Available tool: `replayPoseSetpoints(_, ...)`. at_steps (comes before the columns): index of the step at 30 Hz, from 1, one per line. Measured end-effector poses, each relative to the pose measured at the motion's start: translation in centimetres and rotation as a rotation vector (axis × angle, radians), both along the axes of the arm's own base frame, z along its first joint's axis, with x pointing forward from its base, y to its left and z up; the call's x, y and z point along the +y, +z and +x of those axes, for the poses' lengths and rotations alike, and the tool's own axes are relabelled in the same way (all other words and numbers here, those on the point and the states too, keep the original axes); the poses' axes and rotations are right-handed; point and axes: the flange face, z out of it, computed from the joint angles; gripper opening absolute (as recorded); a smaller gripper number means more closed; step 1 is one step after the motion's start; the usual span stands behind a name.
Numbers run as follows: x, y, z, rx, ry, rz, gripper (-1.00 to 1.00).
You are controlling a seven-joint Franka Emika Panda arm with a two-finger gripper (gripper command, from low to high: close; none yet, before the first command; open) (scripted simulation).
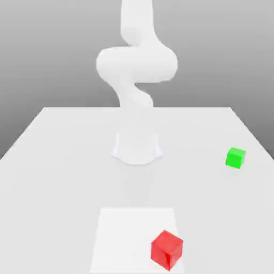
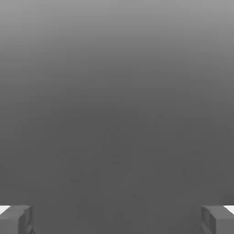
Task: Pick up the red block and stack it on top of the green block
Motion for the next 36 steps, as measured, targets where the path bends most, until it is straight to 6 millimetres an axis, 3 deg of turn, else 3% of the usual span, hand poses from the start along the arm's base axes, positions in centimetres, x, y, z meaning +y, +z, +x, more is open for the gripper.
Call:
replayPoseSetpoints(6,1.5,-10.7,6.7,0.173,0.195,-0.056,0.0)
replayPoseSetpoints(12,3.7,-22.2,10.2,0.333,0.381,-0.125,0.0)
replayPoseSetpoints(18,5.8,-33.9,10.7,0.489,0.565,-0.213,0.0)
replayPoseSetpoints(24,6.4,-44.7,8.6,0.642,0.739,-0.317,0.0)
replayPoseSetpoints(29,6.4,-51.3,8.3,0.665,0.766,-0.334,0.0)
replayPoseSetpoints(30,6.4,-52.3,8.2,0.665,0.766,-0.334,-1.0)
replayPoseSetpoints(36,6.4,-52.7,8.2,0.667,0.766,-0.333,-1.0)
